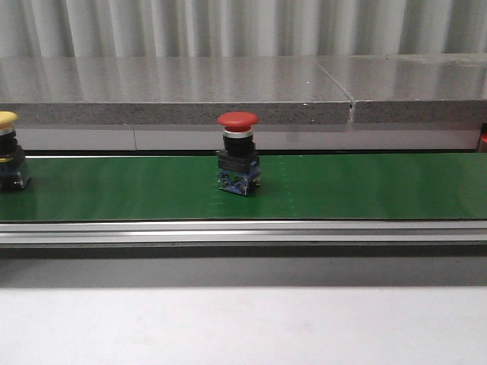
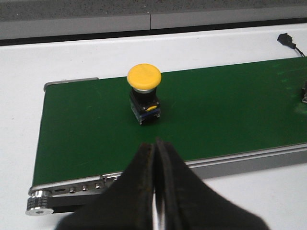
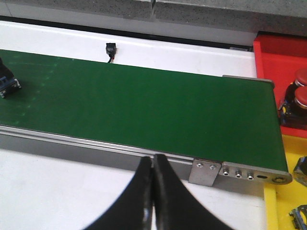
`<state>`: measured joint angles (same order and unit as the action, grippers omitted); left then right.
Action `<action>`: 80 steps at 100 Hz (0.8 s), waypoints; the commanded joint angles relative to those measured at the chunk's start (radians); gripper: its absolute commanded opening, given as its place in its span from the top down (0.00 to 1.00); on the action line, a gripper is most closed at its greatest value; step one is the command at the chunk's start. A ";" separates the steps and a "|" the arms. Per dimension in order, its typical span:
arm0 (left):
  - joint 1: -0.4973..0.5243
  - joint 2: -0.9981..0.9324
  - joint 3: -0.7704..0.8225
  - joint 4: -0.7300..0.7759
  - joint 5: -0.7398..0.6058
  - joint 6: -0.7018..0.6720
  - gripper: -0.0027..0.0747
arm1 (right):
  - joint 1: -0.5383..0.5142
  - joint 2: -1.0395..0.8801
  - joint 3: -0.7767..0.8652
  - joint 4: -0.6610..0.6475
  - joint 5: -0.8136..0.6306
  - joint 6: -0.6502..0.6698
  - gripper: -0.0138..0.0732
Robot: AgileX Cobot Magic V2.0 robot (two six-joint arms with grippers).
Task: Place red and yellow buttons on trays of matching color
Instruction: 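Set the yellow button on the belt and open the left gripper, then lower the right gripper onto the red button arriving on the belt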
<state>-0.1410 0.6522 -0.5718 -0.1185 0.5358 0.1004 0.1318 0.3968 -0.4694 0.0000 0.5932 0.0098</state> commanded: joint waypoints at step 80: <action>-0.007 -0.077 0.016 0.021 -0.082 0.002 0.99 | 0.217 0.740 -0.618 0.031 0.191 -0.010 0.19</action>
<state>-0.1410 0.5735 -0.5313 -0.0937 0.5339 0.1004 0.3409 1.0761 -0.9937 0.0090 0.7714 0.0098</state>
